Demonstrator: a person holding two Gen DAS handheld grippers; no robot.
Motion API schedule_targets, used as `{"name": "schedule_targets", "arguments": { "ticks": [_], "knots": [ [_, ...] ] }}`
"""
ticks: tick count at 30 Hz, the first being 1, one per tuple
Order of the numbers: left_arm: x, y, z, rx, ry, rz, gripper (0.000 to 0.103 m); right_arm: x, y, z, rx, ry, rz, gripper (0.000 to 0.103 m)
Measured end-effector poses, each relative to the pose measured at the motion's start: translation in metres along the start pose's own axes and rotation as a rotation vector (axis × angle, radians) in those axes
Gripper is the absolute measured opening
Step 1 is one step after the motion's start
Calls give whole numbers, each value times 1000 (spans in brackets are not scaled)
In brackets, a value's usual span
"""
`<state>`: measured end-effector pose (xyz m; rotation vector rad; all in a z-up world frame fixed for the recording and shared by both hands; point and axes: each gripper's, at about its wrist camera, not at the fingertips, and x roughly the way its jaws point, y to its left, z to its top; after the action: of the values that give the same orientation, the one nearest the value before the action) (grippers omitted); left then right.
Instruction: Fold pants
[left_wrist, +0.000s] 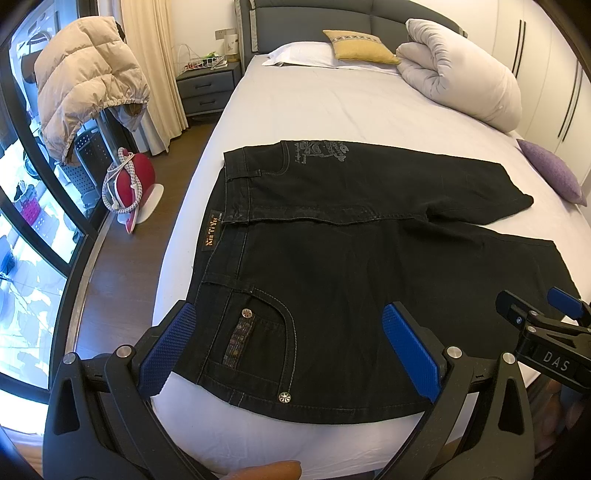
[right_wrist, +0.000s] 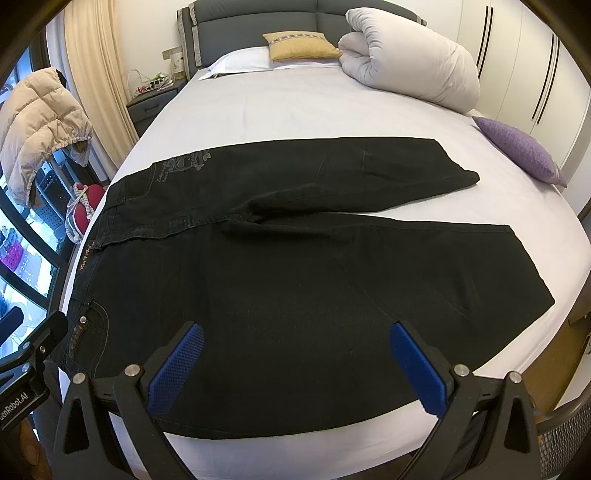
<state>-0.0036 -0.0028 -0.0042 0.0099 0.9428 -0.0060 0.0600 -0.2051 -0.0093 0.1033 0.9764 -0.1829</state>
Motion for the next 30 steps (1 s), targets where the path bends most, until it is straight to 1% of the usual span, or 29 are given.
{"name": "schedule_targets", "arguments": {
  "ticks": [23,30],
  "knots": [
    [3,0,-2,10,-8,5,103,5,4,-9,-2,12,4,103],
    [6,-1,2,15,-11,9,103,8,1,-4,-2,27,7,103]
  ]
}}
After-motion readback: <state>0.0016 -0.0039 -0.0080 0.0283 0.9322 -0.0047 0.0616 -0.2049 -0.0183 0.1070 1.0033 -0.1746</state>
